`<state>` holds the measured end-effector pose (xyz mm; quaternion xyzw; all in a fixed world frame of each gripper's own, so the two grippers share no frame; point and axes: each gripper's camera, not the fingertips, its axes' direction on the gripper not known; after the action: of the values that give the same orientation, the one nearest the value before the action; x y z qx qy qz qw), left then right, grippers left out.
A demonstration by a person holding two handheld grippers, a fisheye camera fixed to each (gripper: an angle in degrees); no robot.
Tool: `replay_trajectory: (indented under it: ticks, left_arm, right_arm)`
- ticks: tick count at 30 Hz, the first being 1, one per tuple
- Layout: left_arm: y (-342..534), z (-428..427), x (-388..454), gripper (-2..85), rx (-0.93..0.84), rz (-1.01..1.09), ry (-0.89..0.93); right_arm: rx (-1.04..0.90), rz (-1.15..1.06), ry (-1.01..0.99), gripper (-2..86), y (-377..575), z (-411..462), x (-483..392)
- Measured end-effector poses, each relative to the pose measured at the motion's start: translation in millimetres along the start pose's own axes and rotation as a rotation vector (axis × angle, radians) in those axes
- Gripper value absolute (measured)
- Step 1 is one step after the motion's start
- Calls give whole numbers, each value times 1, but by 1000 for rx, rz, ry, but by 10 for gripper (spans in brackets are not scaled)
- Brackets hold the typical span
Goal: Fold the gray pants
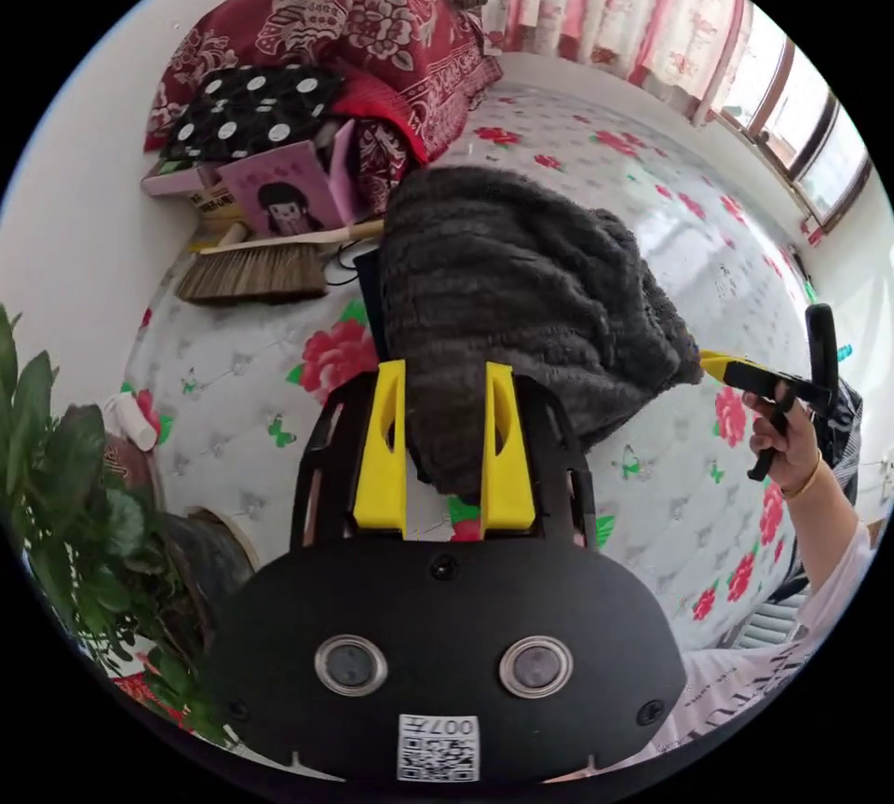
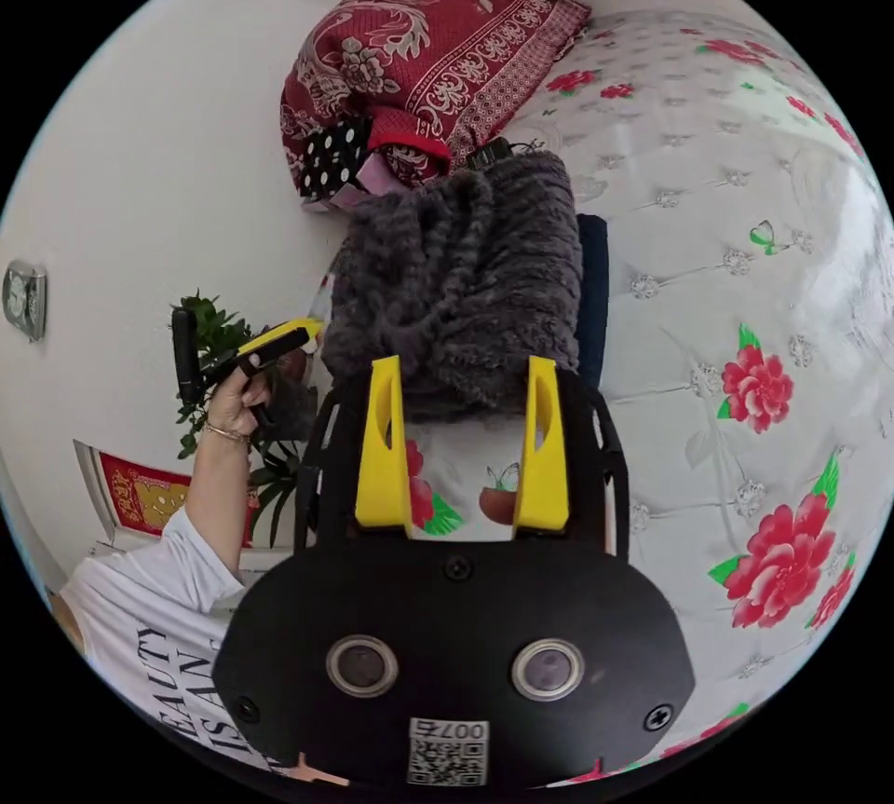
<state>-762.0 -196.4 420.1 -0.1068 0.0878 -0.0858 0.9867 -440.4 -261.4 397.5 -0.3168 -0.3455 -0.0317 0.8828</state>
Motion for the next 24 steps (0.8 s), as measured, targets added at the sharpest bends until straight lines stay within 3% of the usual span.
replay_trajectory:
  ticks: [4, 9, 12, 17, 24]
  left_arm:
    - [57, 3, 50, 150, 99, 70, -66]
    - [85, 98, 104, 159, 53, 126, -277]
    - [71, 125, 103, 150, 58, 122, -241]
    - [38, 160, 89, 139, 117, 139, -263]
    - [-42, 212, 64, 133, 113, 96, -286]
  right_arm:
    - [43, -196, 177, 144, 28, 8, -39]
    - [-64, -354, 422, 151, 34, 74, -74]
    - [-31, -413, 647, 154, 26, 114, -98]
    - [-2, -355, 530, 168, -33, 144, -98]
    - [-105, -322, 536, 182, -147, 189, -92]
